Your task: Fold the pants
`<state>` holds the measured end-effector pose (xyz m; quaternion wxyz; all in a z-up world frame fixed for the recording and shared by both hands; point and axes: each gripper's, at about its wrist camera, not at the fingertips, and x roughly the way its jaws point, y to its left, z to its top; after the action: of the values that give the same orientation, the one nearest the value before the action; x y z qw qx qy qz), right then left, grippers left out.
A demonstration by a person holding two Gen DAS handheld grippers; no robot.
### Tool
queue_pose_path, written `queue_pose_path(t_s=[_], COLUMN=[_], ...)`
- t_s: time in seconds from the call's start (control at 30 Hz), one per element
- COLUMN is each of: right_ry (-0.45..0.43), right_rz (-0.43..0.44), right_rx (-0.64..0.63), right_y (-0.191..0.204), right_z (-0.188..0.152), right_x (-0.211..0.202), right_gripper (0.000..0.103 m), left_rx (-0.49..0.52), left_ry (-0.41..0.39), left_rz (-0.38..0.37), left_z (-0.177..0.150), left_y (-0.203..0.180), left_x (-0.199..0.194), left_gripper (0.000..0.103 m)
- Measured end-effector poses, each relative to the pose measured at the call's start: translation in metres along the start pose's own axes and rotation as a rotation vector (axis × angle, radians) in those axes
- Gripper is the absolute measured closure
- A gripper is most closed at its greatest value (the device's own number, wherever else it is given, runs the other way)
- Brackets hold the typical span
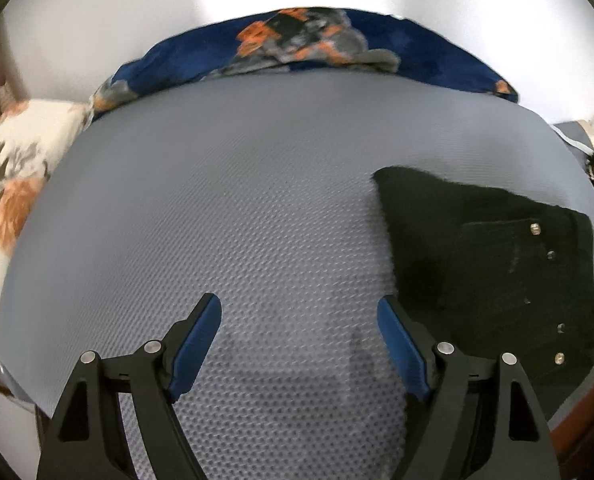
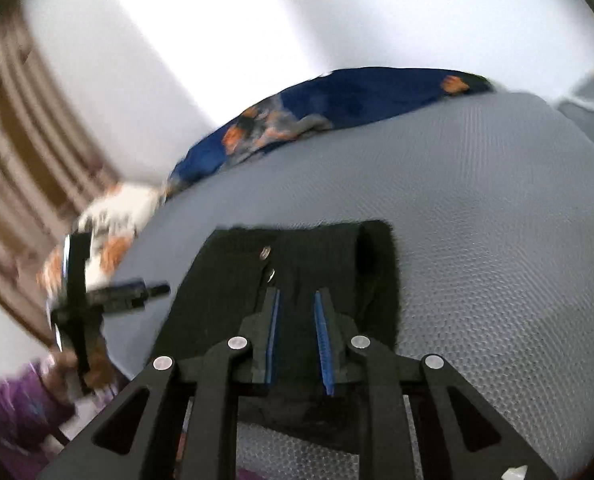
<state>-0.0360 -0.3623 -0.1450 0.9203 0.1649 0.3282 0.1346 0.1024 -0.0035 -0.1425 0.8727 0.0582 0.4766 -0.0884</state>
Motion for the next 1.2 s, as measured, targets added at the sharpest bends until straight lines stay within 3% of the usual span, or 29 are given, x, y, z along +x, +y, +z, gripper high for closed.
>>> queue_pose_path(t_s=[0.13, 0.23, 0.37, 0.43, 0.83, 0.93, 1.03, 1.2], right_ry=[0.108, 0.086, 0.106, 0.089, 0.018, 0.010, -0.006, -0.008], right_rz=[-0.060, 0.004, -0.027, -0.009, -0.040, -0.077, -0.102, -0.143], right_rx=[-0.009, 0.083, 0.047, 0.073, 0.042, 0.033, 0.060, 0.106], right_y=[-0.014, -0.031, -0.024, -0.022, 0.017, 0.020, 0.018, 0.006], right_z=[-0.028, -0.031, -0.023, -0.019, -0.010, -0.004, 0.000, 0.003], right_x=[0.034, 0.038, 0.037, 0.032, -0.002, 0.001, 0.002, 0.005], right_gripper=[0.093, 0.094, 0.094, 0.086, 0.074, 0.064, 0.062, 0.046], left_rx=[-0.027, -0.015, 0.011, 0.016, 0.019, 0.016, 0.019, 0.019], left_ry=[0.012, 0.009, 0.008, 0.010, -0.003, -0.001, 0.016, 0.011], left_rz=[-0.015, -0.023, -0.025, -0.038, -0.110, -0.132, -0.173, -0.199], left_z=[-0.009, -0.015, -0.022, -0.024, -0.031, -0.030, -0.029, -0.026], left_y=[0.010, 0.010, 0.007, 0.007, 0.015, 0.016, 0.016, 0.018], left_x=[0.000, -0.003, -0.006, -0.009, -0.017, -0.017, -0.015, -0.015], left_gripper=[0.023, 0.023, 0.023, 0.023, 0.023, 0.023, 0.023, 0.023])
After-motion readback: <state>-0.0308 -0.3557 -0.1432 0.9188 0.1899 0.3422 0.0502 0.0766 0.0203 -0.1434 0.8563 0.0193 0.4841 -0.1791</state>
